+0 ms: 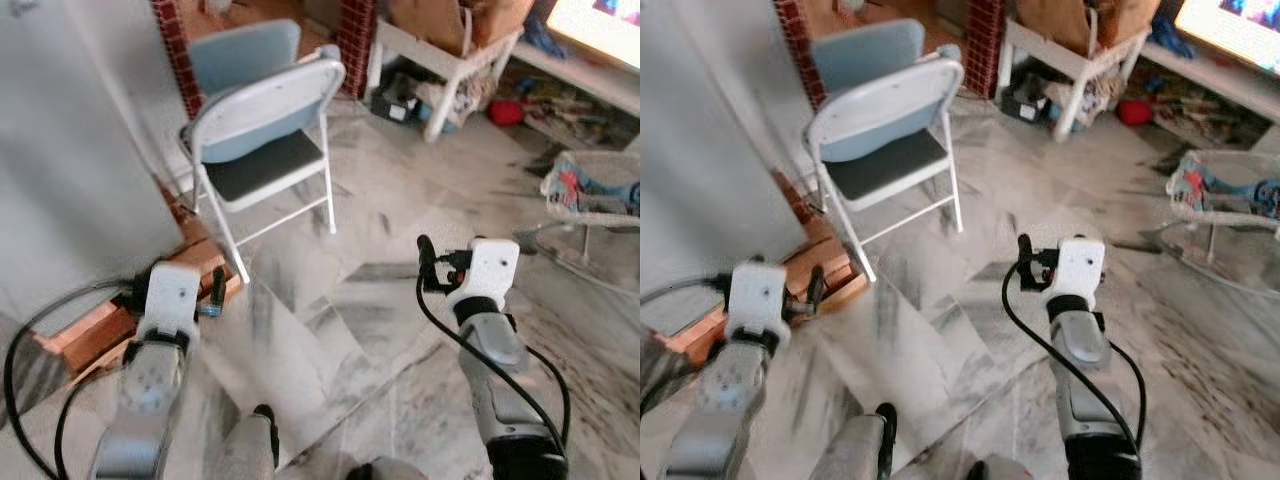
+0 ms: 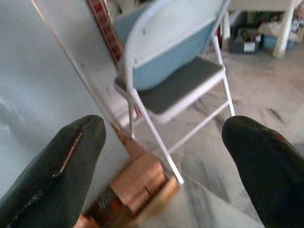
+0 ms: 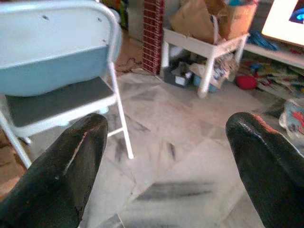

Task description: Restocking fridge

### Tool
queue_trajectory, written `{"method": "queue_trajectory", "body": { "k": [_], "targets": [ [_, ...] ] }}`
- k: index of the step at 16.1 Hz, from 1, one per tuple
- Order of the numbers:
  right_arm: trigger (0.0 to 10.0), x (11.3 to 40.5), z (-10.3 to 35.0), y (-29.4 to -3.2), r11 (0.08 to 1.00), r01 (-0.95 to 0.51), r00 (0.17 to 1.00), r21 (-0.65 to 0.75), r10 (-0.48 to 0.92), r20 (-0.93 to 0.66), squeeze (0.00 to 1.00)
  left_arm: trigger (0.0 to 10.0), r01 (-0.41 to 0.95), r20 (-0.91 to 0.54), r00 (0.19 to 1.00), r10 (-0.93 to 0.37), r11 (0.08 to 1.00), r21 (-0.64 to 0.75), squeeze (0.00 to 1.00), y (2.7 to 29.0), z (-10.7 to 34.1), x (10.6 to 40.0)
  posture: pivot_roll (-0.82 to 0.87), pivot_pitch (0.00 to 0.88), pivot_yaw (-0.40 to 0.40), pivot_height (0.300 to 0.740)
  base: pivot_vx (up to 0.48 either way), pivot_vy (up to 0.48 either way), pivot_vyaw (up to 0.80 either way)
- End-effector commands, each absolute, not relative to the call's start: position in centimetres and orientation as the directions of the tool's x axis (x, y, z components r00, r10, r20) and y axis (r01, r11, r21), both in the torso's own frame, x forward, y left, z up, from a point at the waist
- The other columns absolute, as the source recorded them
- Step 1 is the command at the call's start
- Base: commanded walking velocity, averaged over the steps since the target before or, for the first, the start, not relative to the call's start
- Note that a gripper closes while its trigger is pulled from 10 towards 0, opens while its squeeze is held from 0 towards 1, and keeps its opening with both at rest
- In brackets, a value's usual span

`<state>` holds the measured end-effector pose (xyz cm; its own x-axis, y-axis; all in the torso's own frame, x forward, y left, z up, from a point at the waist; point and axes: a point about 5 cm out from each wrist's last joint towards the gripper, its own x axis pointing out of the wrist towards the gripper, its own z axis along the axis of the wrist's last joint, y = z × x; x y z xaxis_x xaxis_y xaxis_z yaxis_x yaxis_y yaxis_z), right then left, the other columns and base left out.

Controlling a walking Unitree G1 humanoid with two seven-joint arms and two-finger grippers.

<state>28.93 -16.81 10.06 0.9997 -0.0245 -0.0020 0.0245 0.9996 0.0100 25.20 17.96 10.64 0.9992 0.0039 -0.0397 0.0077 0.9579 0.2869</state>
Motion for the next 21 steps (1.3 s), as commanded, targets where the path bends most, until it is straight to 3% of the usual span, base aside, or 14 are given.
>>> {"method": "queue_trajectory", "body": {
  "k": [1, 4, 7, 11, 15, 18, 21],
  "targets": [
    [10.0, 29.0, 10.6, -16.8, 1.000, 0.027, 0.999, -0.013, -0.027, 0.021, 0.00, 10.0, 0.032, -0.045, 0.999, -0.020, 0.955, 0.295, 0.00, 17.4, 10.7, 25.6, 0.20, 0.091, -0.063, 0.740, 0.000, 0.000, 0.00],
    [10.0, 26.9, 9.6, -18.0, 0.999, 0.038, 0.999, -0.028, -0.039, -0.021, 0.00, 10.0, -0.001, -0.070, 0.997, 0.017, 0.973, 0.229, 0.00, 17.2, 10.4, 24.8, 0.20, 0.110, -0.089, 0.740, 0.000, 0.000, 0.00],
    [10.0, 24.7, 8.4, -19.1, 0.992, 0.076, 0.994, -0.101, -0.084, -0.071, 0.00, 10.0, -0.031, -0.108, 0.993, 0.050, 0.984, 0.174, 0.00, 17.1, 9.3, 22.0, 0.20, 0.128, -0.112, 0.740, 0.000, 0.000, 0.00],
    [10.0, 23.7, 7.5, -19.3, 0.996, 0.087, 0.990, -0.036, -0.090, -0.106, 0.00, 10.0, -0.033, -0.137, 0.989, 0.062, 0.978, 0.204, 0.00, 17.9, 8.4, 20.9, 0.22, 0.085, -0.109, 0.740, 0.000, 0.000, 0.00],
    [10.0, 25.2, 7.5, -17.7, 0.998, 0.048, 0.997, 0.034, -0.046, -0.067, 0.00, 10.0, 0.049, -0.117, 0.993, -0.017, 0.959, 0.281, 0.00, 17.8, 9.0, 23.3, 0.23, 0.037, -0.039, 0.740, 0.000, 0.000, 0.00],
    [10.0, 26.1, 8.0, -18.1, 0.994, 0.095, 0.995, 0.055, -0.093, -0.036, 0.00, 10.0, 0.099, -0.098, 0.993, -0.071, 0.944, 0.316, 0.00, 18.1, 9.9, 25.1, 0.22, 0.034, 0.007, 0.740, 0.000, 0.000, 0.00],
    [10.0, 25.7, 7.7, -18.8, 0.990, 0.135, 0.990, 0.043, -0.132, -0.050, 0.00, 10.0, 0.159, -0.108, 0.986, -0.129, 0.925, 0.345, 0.00, 16.9, 10.2, 26.7, 0.20, 0.037, -0.022, 0.740, 0.000, 0.000, 0.00]
  ]
}}
